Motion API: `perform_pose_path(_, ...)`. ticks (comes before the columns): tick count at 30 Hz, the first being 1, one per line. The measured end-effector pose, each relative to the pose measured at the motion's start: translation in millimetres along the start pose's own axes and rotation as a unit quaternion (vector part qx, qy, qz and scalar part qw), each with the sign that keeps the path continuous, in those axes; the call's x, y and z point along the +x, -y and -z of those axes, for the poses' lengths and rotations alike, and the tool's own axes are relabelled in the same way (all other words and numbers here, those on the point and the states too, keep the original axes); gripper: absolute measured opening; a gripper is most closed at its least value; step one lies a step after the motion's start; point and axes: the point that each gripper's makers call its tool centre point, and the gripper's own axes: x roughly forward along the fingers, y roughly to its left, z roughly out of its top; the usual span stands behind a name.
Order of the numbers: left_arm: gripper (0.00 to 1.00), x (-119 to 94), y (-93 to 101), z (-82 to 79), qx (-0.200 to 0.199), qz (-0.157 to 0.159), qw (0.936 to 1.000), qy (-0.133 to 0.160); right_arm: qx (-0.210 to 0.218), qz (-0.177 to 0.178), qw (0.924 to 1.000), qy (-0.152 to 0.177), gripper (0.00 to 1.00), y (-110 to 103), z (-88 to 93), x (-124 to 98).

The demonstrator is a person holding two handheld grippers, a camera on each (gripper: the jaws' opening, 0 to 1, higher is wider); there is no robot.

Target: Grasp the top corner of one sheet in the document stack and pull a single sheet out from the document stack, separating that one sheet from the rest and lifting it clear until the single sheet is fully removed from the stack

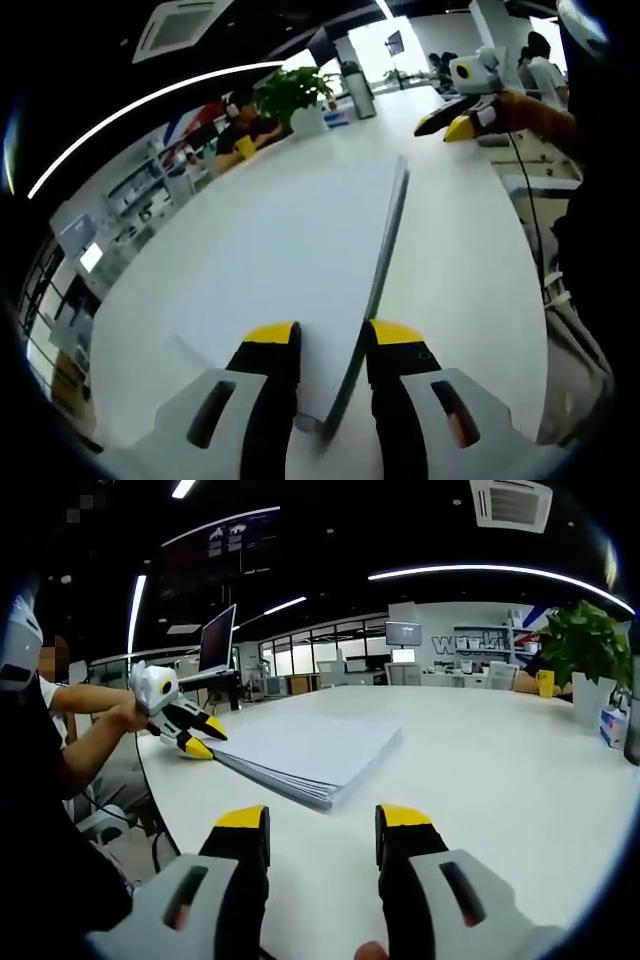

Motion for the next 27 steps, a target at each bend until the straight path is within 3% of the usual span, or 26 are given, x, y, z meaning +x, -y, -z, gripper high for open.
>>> perform_pose_path(13, 0.25, 0, 0.3, -0.4, 0.011, 0.006, 0.9999, 0.004, 0.000, 0.000, 1.0000, 0.000, 0.42, 0, -0.4, -1)
perform_pose_path(17, 0.28, 0, 2.2, -1.2, 0.013, 0.008, 0.9998, -0.010, 0.000, 0.002, 1.0000, 0.000, 0.42, 2, -0.5, -2)
perform_pose_path(19, 0.34, 1, 3.6, -7.2, -0.005, 0.011, 0.9999, -0.008, 0.000, 0.003, 1.0000, 0.001, 0.42, 2, -1.2, -2)
perform_pose_path(23, 0.35, 4, 11.1, -40.3, -0.012, 0.022, 0.9988, 0.042, -0.001, 0.004, 1.0000, 0.002, 0.42, 3, -1.3, -3)
perform_pose_path(27, 0.34, 15, 18.1, -57.1, 0.002, 0.033, 0.9982, 0.050, 0.000, 0.005, 1.0000, 0.001, 0.42, 4, -0.6, -4)
